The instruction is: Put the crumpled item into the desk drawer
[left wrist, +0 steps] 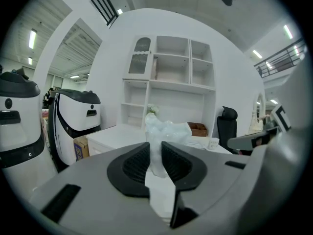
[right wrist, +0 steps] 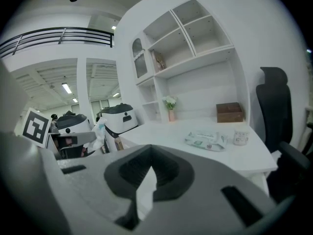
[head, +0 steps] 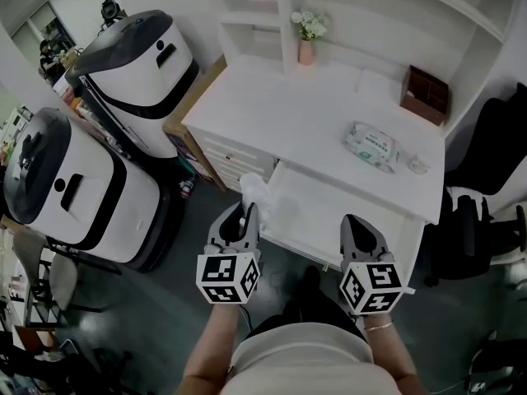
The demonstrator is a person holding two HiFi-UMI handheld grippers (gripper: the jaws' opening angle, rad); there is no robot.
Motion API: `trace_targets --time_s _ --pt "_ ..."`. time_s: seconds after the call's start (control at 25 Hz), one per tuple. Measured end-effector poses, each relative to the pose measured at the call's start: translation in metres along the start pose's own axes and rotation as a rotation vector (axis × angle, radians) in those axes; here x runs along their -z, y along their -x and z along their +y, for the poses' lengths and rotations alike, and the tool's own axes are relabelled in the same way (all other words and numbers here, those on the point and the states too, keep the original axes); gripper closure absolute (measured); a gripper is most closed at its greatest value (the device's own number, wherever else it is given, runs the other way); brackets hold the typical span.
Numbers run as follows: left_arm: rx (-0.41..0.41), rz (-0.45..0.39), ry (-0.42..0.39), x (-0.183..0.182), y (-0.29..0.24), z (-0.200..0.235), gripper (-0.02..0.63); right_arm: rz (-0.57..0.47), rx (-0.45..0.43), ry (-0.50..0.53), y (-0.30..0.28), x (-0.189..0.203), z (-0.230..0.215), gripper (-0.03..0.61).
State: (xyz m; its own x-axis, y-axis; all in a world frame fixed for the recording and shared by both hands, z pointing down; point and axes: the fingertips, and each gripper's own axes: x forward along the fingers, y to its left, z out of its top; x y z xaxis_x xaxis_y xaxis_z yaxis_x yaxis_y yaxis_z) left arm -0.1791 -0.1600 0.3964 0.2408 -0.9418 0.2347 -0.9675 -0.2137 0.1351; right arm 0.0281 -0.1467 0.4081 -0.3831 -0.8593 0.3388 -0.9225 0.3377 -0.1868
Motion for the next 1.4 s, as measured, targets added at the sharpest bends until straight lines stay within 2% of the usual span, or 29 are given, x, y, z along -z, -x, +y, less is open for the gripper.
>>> trace_targets --time_s 0.4,0.64,1.12,1.4 --pt "0.010 0.064 -0.020 0.012 -0.044 -0.005 0.549 0.029 -0.008 -0.015 -0.027 -0.004 -0.018 0.577" --pt "0.025 0.122 -0.042 0.032 -0.074 -0.012 0.549 0.042 0.003 -0.032 -0.036 -0.005 -0.034 0.577" --pt "0.059 0.345 -0.022 0.109 -0.128 -0.028 0.549 0.090 -0.003 -0.052 -0.044 0.004 -0.048 0.577" --pt "0.079 0.473 -0.082 0.142 -0.152 -0.039 0.548 0.103 0.003 -0.066 -0.046 0.008 -0.059 0.577"
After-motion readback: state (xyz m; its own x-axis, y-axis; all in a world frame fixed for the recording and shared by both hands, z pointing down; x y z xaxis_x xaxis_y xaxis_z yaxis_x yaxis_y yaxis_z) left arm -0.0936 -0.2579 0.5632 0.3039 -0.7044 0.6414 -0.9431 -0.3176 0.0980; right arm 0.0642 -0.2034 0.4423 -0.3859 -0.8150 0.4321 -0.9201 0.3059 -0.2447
